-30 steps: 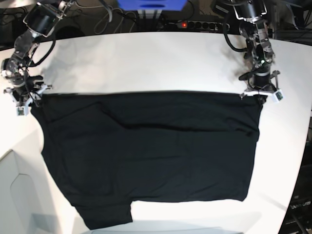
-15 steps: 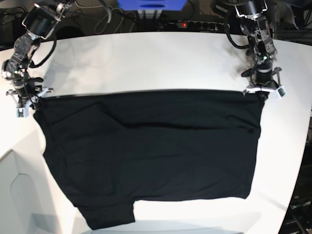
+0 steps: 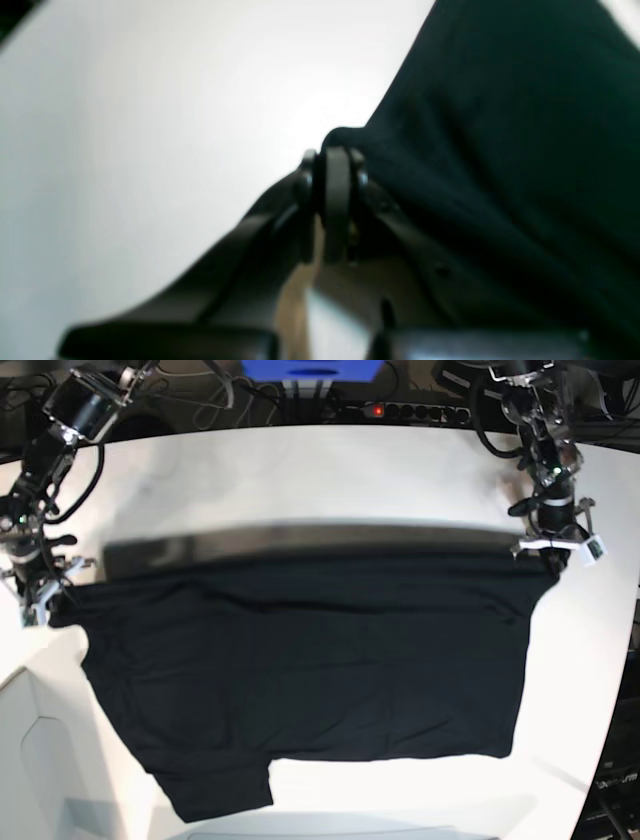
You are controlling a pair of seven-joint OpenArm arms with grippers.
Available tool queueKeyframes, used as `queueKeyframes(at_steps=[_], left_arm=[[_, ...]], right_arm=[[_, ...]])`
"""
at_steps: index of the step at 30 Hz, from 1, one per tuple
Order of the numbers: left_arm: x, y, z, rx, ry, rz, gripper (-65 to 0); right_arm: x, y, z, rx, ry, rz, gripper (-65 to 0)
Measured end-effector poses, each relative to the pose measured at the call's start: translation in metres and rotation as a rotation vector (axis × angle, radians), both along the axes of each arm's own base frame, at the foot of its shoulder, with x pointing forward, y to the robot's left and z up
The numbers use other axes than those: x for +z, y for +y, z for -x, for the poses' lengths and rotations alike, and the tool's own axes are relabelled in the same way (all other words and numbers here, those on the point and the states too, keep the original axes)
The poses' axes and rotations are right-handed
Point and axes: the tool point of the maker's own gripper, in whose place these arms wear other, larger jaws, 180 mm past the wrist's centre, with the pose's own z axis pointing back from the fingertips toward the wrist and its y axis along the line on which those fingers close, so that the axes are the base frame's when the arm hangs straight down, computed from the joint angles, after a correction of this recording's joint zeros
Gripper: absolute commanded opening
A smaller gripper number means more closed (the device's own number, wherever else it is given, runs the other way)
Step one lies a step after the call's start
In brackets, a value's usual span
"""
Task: Fold the T-shirt properly
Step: 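Lift the shirt higher and lay it back flat, releasing both grippers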
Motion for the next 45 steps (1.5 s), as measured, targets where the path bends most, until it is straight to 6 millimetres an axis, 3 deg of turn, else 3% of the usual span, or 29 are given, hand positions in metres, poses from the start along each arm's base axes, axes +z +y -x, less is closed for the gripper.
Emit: queueKeyframes(at_steps=[6,9,13,18,25,27,32,41,45], left_arm=[[0.044,-0.007,-0.034,-0.03,-0.069,0.019,-65.0],[0.052,-0.002,-0.037,-0.01,-0.057,0.062,-65.0],[0.036,-0.005,-0.028,0.014,0.009,0.137,-65.0],[0.025,-0.004,-0.016,0.027,0.044,0.148,-65.0],[0.0,-0.006,0.014,0.034,0.134,0.159,-65.0],[-0.004,-0.006,0.022,0.038,0.146,0.154,-65.0],[-0.031,-0.013,0.058,0.047,0.253,0.184,-65.0],[-0.046,-0.012,0.102,0.06,0.347,0.162,-65.0],[-0.052,-0.011,0.122,0.067,0.384,0.152,-65.0]], right_arm=[[0.057,-0.006,-0.041,-0.014,-0.107,0.035,-65.0],[0.061,-0.007,-0.044,-0.019,-0.108,0.038,-65.0],[0.061,-0.008,-0.036,-0.017,-0.1,0.056,-65.0],[0.031,-0.01,-0.01,-0.025,-0.007,0.053,-65.0],[0.038,-0.009,-0.005,-0.015,-0.023,0.078,-65.0],[0.028,-0.009,0.008,-0.01,0.012,0.087,-65.0],[-0.005,-0.017,0.064,-0.066,0.136,0.086,-65.0],[-0.044,-0.011,0.141,-0.083,0.304,0.068,-65.0],[-0.053,-0.012,0.164,-0.082,0.364,0.073,-65.0]])
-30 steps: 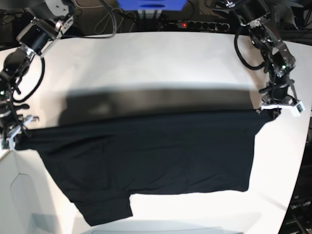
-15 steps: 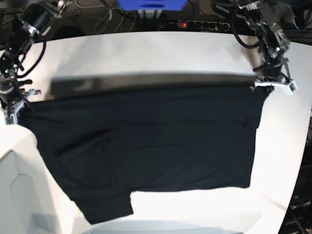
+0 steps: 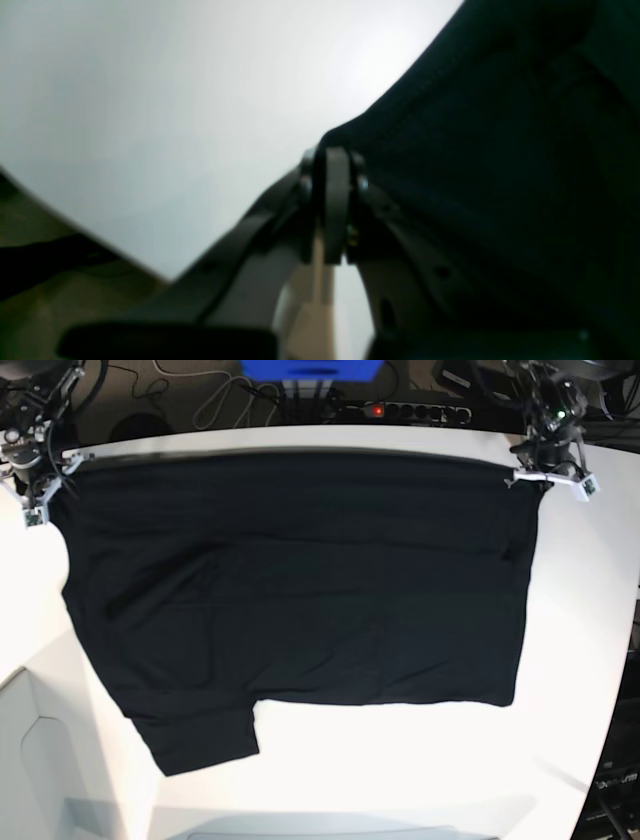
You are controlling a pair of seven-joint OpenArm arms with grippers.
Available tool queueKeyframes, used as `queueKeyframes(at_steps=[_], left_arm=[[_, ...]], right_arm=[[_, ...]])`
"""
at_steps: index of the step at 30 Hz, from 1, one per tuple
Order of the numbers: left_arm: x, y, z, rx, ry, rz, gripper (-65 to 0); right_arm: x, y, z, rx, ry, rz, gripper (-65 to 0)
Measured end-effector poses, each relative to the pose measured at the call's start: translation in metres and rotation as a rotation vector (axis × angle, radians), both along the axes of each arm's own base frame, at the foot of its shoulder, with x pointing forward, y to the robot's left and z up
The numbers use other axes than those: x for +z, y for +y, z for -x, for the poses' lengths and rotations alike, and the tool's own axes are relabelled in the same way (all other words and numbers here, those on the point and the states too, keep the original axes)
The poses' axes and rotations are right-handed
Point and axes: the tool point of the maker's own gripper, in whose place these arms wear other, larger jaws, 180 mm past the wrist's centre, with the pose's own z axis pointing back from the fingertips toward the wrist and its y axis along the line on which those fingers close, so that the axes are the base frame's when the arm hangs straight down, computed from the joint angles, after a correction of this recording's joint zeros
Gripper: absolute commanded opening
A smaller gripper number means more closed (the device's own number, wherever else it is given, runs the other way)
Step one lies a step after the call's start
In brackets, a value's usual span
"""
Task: Fold the T-shirt properly
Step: 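Lift the shirt higher and lay it back flat, releasing both grippers, then reach both grippers to the hem corners and grasp them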
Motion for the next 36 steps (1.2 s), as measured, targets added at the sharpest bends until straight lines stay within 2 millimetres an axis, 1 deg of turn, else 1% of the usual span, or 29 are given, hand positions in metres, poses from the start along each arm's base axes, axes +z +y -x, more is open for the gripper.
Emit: queueKeyframes(at_steps=[1,5,11,14,15,18,20,21,23,25,28,30,33,36], left_arm=[[0.0,0.0,0.003,0.0,0.004,0.0,-65.0],[-0.003,-0.001,0.014,-0.003,0.024,-0.001,-65.0],[-0.004,-0.001,0.019,-0.004,0.035,0.001,-65.0],[-0.004,-0.001,0.02,-0.006,0.039,0.001,-64.9],[-0.004,-0.002,0.02,-0.007,0.039,0.001,-64.9],[-0.004,-0.002,0.027,-0.015,0.055,-0.002,-64.5],[-0.002,-0.002,0.028,-0.022,0.065,-0.005,-61.1],[-0.001,-0.002,0.029,-0.024,0.072,-0.011,-58.1],[0.002,-0.003,0.031,-0.028,0.078,-0.02,-50.0],[0.009,-0.003,0.029,-0.036,0.067,-0.032,-40.5],[0.018,-0.004,0.022,-0.042,0.041,-0.044,-28.8],[0.024,-0.005,0.017,-0.052,0.024,-0.054,-24.6],[0.034,-0.006,0.01,-0.065,-0.003,-0.07,-23.8],[0.052,-0.008,-0.002,-0.083,-0.052,-0.102,-23.6]], right_arm=[[-0.001,0.0,0.003,0.0,0.006,-0.002,-65.0],[0.002,-0.009,0.011,-0.032,0.003,0.009,-65.0],[0.003,-0.01,0.012,-0.035,0.004,0.011,-65.0],[0.0,-0.009,0.02,-0.03,0.019,0.008,-65.0],[-0.002,-0.01,0.024,-0.032,0.034,0.009,-64.1],[-0.002,-0.01,0.027,-0.033,0.044,0.011,-54.4],[-0.002,-0.011,0.026,-0.032,0.046,0.017,-46.0],[-0.002,-0.011,0.026,-0.031,0.047,0.018,-41.5],[-0.001,-0.012,0.027,-0.034,0.046,0.02,-34.4],[-0.001,-0.013,0.026,-0.036,0.042,0.021,-30.2],[0.011,-0.014,0.021,-0.024,0.026,0.056,-29.1],[0.022,-0.011,0.013,-0.012,-0.011,0.07,-29.1],[0.037,-0.006,-0.003,-0.005,-0.063,0.088,-29.1],[0.049,-0.004,-0.027,0.003,-0.134,0.092,-29.1]])
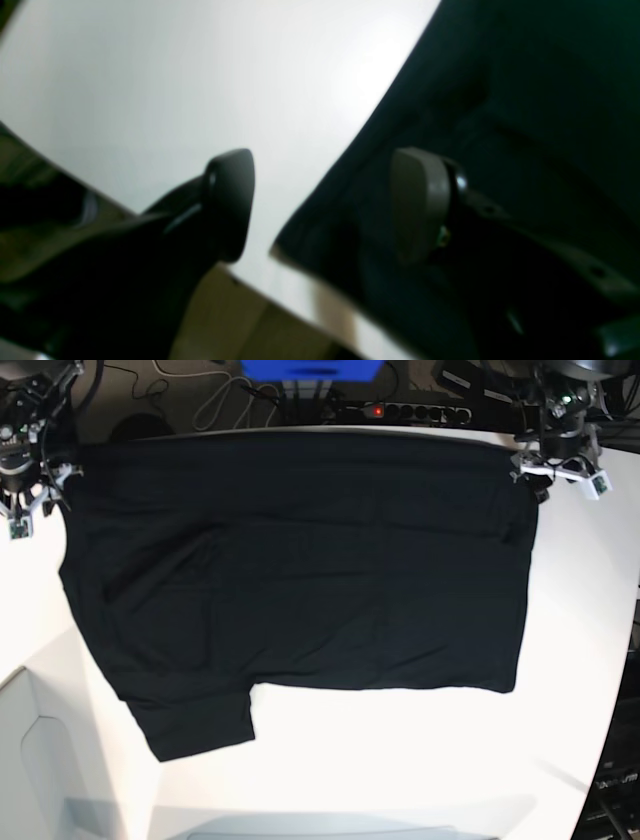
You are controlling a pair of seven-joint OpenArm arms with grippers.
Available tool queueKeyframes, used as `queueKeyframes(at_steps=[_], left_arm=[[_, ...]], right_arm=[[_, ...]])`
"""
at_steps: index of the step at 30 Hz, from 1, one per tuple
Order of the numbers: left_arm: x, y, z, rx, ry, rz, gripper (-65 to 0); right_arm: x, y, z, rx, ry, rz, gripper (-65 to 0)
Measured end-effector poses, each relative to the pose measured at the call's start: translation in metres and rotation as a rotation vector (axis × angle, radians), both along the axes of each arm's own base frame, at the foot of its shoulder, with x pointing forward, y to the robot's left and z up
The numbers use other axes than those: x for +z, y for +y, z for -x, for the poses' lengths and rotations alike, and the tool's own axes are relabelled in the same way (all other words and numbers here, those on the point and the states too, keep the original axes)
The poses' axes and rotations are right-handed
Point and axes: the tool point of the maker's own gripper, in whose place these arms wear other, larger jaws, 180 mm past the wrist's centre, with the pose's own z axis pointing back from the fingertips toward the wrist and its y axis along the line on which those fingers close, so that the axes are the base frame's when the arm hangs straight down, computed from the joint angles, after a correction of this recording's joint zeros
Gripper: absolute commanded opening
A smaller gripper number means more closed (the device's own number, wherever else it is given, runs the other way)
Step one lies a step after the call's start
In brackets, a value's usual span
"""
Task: Fold the T-shirt properly
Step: 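Reach both grippers to the hem corners and grasp them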
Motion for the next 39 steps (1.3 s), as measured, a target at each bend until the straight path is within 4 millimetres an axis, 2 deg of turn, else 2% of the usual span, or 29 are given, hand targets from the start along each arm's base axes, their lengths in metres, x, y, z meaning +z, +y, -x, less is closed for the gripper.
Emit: queueKeyframes(at_steps=[5,11,13,17,21,23,24,27,30,35,39], left_arm=[[0.022,-0.003,-0.036,-0.009,-0.11,-0.005,-23.7],[0.053,-0.001,-0.083,-0.013,-0.251,-0.018,-23.5],[0.065,-0.001,-0.099,-0.013,-0.3,-0.017,-23.5],[0.08,0.004,-0.13,0.004,-0.388,-0.005,-23.5],[0.085,0.01,-0.16,-0.004,-0.42,0.012,-23.5],[0.082,0.019,-0.175,0.008,-0.417,0.02,-23.5],[0.079,0.017,-0.184,-0.011,-0.408,0.032,-23.5],[0.07,0.016,-0.206,-0.031,-0.399,0.064,-23.4],[0.052,0.019,-0.229,-0.037,-0.344,0.091,-23.4],[0.032,0.012,-0.263,-0.064,-0.283,0.151,-23.4],[0.028,0.015,-0.283,-0.058,-0.32,0.128,-23.4]], right_arm=[[0.018,0.009,-0.047,0.04,-0.093,0.003,-29.1],[0.054,0.05,-0.122,0.171,-0.256,-0.026,-29.1],[0.06,0.066,-0.146,0.219,-0.29,-0.055,-29.1],[0.052,0.084,-0.193,0.263,-0.303,-0.141,-29.0],[0.019,0.095,-0.235,0.293,-0.215,-0.223,-29.0],[0.01,0.101,-0.257,0.303,-0.214,-0.288,-29.0],[0.006,0.105,-0.267,0.31,-0.228,-0.325,-29.0],[-0.007,0.107,-0.286,0.308,-0.239,-0.411,-29.0],[-0.023,0.093,-0.299,0.217,-0.275,-0.473,-29.0],[-0.041,0.067,-0.298,0.123,-0.314,-0.49,-29.0],[-0.043,0.055,-0.298,0.081,-0.346,-0.474,-29.0]])
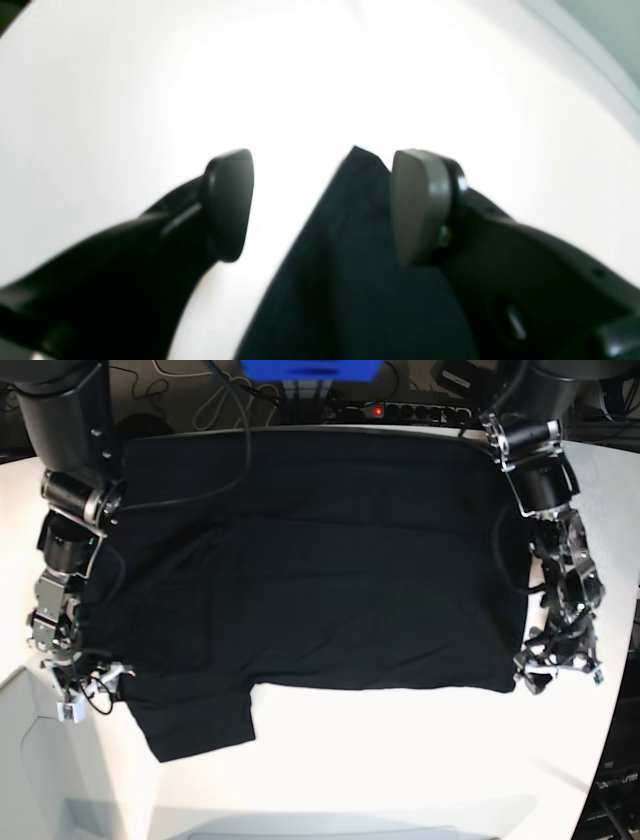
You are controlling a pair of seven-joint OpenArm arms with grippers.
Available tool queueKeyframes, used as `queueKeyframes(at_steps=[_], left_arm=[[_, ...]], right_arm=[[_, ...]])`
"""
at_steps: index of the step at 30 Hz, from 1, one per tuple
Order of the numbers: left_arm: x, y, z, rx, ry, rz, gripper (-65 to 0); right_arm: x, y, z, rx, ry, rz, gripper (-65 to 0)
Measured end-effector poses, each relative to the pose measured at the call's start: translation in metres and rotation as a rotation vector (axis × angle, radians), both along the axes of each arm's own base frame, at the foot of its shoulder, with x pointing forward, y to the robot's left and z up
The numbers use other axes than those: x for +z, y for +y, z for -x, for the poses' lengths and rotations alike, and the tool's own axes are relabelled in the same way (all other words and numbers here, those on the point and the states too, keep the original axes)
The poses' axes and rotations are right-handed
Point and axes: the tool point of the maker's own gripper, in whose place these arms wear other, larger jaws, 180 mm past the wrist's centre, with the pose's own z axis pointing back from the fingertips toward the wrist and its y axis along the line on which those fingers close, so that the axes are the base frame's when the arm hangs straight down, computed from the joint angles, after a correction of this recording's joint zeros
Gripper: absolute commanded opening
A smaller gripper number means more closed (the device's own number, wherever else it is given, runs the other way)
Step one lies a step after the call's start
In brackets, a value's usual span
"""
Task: Fold the T-shirt properly
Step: 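Reach both grippers to the hem corners and grasp them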
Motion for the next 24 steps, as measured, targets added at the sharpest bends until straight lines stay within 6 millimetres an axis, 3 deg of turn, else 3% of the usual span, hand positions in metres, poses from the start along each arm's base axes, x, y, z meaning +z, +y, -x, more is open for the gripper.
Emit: queueKeyframes(at_steps=[7,13,24], left_arm=[[-0.041,-0.015,-0.014,-0.061,0.056,-0.073,-23.4],[-0.061,-0.01,-0.017,-0.062,0.095,-0.11,-23.4],[-0.069,-0.02,-0.021,-0.099,0.103,-0.144,-23.8]], right_arm=[[-0.013,0.002,0.008,-0.008,0.014,-0.01,-29.0],[-0.028,0.003,0.022,-0.011,0.041,-0.016,-29.0],[-0.033,0.002,0.03,-0.018,0.019,-0.024,-29.9]])
